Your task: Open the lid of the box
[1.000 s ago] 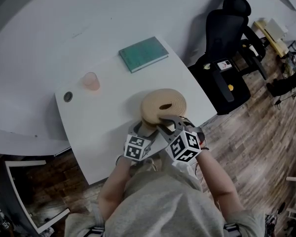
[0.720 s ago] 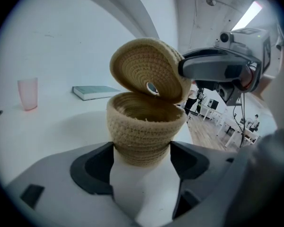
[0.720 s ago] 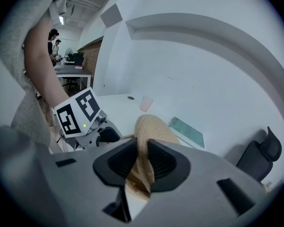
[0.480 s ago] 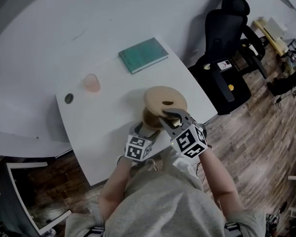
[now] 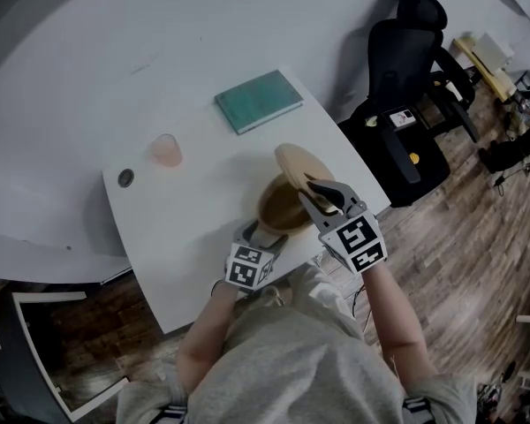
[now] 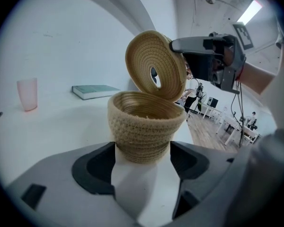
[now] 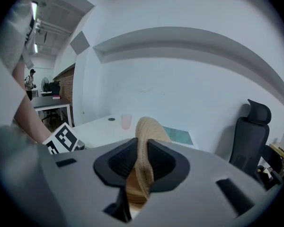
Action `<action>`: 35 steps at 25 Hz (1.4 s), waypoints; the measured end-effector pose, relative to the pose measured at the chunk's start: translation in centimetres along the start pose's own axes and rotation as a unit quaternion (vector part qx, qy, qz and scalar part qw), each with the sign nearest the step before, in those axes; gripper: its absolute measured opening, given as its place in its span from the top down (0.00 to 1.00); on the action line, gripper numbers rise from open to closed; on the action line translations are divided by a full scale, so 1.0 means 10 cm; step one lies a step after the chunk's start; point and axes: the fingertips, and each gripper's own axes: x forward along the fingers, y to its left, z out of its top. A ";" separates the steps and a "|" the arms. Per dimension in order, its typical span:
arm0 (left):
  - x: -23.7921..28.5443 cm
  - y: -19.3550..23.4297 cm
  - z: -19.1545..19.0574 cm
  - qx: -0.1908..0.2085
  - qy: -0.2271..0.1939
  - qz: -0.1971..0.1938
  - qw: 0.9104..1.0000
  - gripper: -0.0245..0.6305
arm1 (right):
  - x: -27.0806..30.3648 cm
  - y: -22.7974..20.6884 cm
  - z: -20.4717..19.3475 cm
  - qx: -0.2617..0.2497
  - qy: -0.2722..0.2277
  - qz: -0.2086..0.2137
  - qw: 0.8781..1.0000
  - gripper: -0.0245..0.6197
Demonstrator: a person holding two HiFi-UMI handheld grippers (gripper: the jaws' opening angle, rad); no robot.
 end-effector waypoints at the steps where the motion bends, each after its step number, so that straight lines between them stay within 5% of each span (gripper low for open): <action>1: -0.01 0.00 0.00 0.000 0.000 0.001 1.000 0.43 | -0.01 -0.02 0.01 0.001 -0.003 -0.004 1.000 0.85; 16: -0.45 -0.04 0.10 -0.002 -0.051 0.007 0.999 0.45 | -0.34 0.00 0.22 0.041 -0.052 -0.057 0.996 0.85; 20: -0.59 0.00 0.16 -0.003 -0.072 0.039 0.997 0.73 | -0.47 0.11 0.28 0.051 -0.070 -0.062 0.994 0.85; 35: -1.25 -0.29 0.33 -0.032 -0.155 0.126 0.979 0.93 | -1.11 0.53 0.21 0.108 -0.113 -0.029 0.987 0.85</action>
